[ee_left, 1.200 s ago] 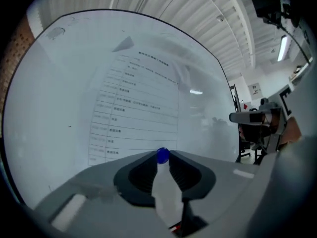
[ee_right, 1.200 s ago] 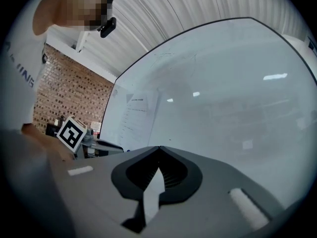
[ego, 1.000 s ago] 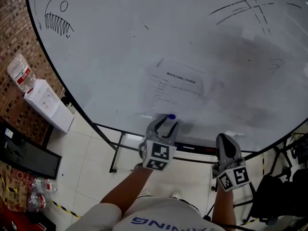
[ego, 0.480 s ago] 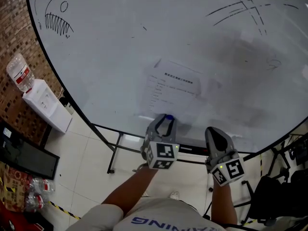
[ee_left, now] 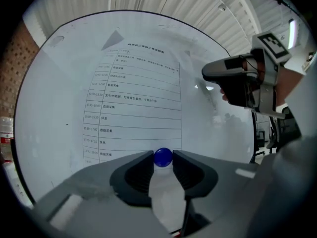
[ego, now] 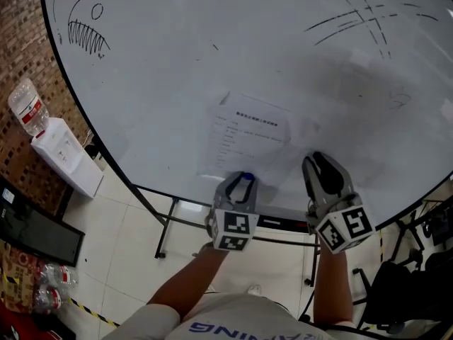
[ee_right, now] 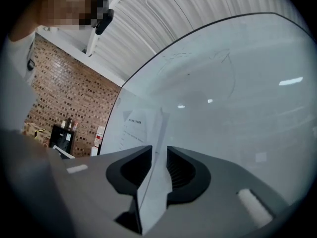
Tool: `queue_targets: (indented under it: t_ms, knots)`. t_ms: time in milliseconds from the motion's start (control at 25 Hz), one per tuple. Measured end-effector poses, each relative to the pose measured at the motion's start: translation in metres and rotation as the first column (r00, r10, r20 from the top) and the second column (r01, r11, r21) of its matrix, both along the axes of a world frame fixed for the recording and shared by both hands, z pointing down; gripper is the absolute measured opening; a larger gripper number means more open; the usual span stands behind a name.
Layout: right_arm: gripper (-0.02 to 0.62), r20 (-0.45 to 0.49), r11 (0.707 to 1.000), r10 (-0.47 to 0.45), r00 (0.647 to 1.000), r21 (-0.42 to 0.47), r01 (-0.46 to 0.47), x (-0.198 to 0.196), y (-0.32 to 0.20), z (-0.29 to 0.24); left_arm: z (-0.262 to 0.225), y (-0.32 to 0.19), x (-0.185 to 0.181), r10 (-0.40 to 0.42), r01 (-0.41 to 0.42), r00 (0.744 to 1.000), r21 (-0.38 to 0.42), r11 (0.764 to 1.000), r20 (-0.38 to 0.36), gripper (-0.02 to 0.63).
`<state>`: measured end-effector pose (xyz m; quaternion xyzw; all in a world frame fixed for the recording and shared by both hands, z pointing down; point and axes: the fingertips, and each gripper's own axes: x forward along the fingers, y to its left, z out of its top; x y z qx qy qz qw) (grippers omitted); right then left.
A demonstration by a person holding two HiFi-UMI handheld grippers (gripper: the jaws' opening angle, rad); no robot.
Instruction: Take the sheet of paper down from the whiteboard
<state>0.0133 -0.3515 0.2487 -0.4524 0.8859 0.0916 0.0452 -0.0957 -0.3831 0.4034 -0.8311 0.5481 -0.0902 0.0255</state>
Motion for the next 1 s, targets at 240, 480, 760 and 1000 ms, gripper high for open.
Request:
queue_targets:
  t_ms: [240, 480, 760, 1000]
  knots:
    - [0.106, -0.068, 1.000, 0.014, 0.998, -0.022, -0.016, -0.020, -0.009, -0.014, 0.000, -0.001, -0.001, 0.025, -0.025, 1.000, 0.001, 1.000, -0.018, 0.129]
    - [0.104, -0.044, 0.998, 0.038, 0.998, -0.051, -0.040, -0.026, -0.011, -0.015, 0.001, 0.001, 0.000, 0.052, -0.052, 0.998, 0.001, 0.999, -0.025, 0.129]
    - [0.048, -0.055, 0.999, 0.040, 0.998, -0.025, -0.042, -0.034, -0.013, -0.022, 0.001, 0.000, 0.000, 0.075, -0.075, 0.996, -0.003, 0.997, -0.042, 0.129]
    - [0.008, -0.068, 0.999, 0.037, 0.997, -0.006, -0.038, -0.035, -0.011, -0.020, 0.003, 0.001, -0.002, 0.092, -0.094, 0.994, -0.017, 0.995, -0.056, 0.129]
